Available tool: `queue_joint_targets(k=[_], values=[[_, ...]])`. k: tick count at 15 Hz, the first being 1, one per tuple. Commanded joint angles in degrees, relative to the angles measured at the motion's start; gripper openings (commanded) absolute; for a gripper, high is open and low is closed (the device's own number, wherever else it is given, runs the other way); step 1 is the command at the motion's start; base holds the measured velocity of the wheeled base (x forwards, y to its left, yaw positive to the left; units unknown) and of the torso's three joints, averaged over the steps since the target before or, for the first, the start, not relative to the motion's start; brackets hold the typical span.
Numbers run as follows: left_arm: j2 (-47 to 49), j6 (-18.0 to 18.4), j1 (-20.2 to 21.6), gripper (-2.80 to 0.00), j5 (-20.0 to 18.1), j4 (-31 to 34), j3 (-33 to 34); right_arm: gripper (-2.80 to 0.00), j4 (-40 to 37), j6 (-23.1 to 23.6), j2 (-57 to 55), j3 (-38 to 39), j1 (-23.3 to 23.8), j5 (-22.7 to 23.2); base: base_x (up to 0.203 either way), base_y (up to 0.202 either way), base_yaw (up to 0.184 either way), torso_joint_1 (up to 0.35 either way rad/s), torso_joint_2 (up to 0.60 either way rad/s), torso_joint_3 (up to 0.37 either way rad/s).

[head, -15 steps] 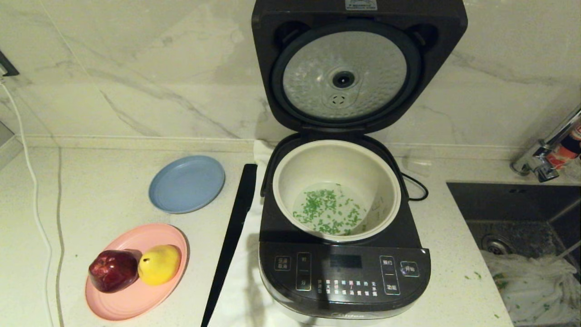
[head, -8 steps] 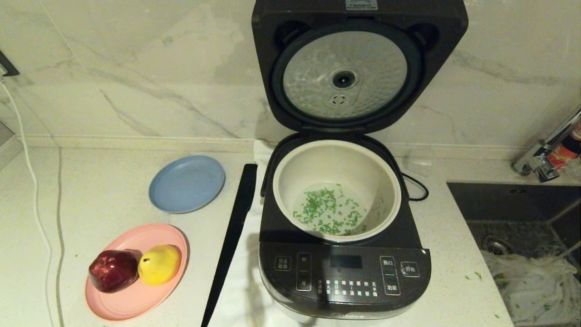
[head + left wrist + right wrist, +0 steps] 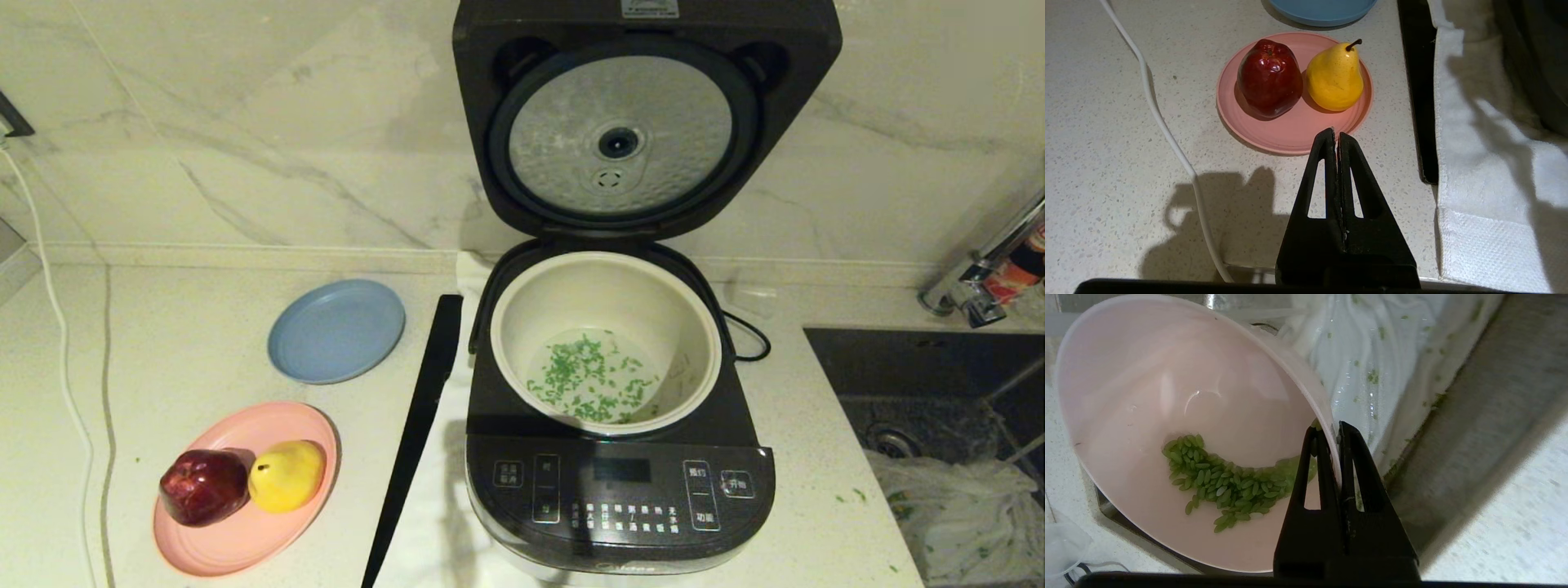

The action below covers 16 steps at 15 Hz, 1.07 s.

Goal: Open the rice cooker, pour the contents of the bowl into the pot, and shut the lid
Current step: Fill a bowl with water from the tap

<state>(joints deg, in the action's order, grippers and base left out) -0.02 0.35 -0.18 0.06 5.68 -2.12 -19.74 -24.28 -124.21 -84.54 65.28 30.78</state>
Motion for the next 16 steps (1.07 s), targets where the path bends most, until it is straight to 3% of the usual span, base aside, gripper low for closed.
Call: queue_joint_targets(k=[1,16], values=[[-0.06,0.0,0.01,-2.8,0.02,0.03,0.01,-2.8,-0.13,-0.27,-1.27,-0.98,-1.1,0.16,0.0,0.0,0.0,0.0,0.0,0.0],[-0.06,0.0,0.01,-2.8,0.02,0.03,0.01,-2.8,-0.22,-6.04,-6.4,-10.47,-6.04,-3.89,0.0,0.0,0.0,0.0,0.0,0.0]])
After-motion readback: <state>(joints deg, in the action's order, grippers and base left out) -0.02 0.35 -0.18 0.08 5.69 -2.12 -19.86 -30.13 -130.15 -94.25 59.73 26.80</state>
